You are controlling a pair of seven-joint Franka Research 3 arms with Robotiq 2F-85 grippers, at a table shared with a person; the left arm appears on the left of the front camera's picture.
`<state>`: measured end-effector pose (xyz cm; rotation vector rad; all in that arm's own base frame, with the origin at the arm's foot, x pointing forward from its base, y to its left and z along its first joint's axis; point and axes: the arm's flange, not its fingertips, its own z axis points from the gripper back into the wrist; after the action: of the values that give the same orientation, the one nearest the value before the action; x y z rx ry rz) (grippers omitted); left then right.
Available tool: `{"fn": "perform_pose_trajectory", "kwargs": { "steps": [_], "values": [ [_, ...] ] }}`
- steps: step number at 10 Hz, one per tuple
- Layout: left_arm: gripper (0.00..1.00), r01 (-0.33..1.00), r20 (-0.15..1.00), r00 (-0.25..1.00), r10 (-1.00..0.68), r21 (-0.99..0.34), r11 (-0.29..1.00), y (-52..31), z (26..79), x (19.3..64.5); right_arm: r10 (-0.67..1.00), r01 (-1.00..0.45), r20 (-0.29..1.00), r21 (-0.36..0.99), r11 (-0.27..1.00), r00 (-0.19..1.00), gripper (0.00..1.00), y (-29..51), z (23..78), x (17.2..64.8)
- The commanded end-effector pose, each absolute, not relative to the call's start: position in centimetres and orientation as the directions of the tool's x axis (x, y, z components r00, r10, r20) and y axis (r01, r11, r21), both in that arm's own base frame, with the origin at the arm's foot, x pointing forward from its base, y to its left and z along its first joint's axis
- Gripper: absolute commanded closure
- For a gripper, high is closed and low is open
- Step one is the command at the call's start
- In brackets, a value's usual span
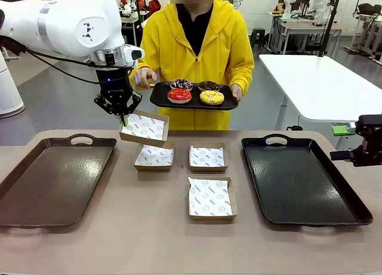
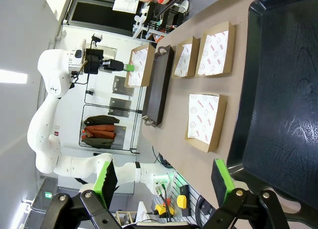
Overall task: Individually package the donuts and arrange them on the tray.
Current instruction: Pick up one Paper togo box, then place the picked Paper togo box on the Handle tray while simultaneously picking up another Paper togo box from the table with the other hand.
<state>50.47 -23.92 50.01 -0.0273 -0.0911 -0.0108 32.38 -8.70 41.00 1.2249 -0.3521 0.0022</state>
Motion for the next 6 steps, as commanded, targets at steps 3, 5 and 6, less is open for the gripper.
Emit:
{"fn": "perform_pose_trajectory", "kwargs": {
  "steps": [3, 5, 6],
  "values": [
    [1.0, 0.006, 0.097, 0.995, -0.003, -0.025, 1.0, -24.16, 50.14, 50.08, -0.192, -0.201, 0.274, 0.922, 0.331, 0.942, 0.0, -8.65, 40.96, 32.53],
    [1.0, 0.006, 0.097, 0.995, -0.003, -0.025, 1.0, -24.16, 50.14, 50.08, -0.192, -0.201, 0.274, 0.922, 0.331, 0.942, 0.0, -8.65, 40.96, 32.53],
    [1.0, 0.006, 0.097, 0.995, -0.003, -0.025, 1.0, -24.16, 50.14, 50.08, -0.192, -0.201, 0.274, 0.922, 0.331, 0.942, 0.0, -8.65, 40.96, 32.53]
  ]
}}
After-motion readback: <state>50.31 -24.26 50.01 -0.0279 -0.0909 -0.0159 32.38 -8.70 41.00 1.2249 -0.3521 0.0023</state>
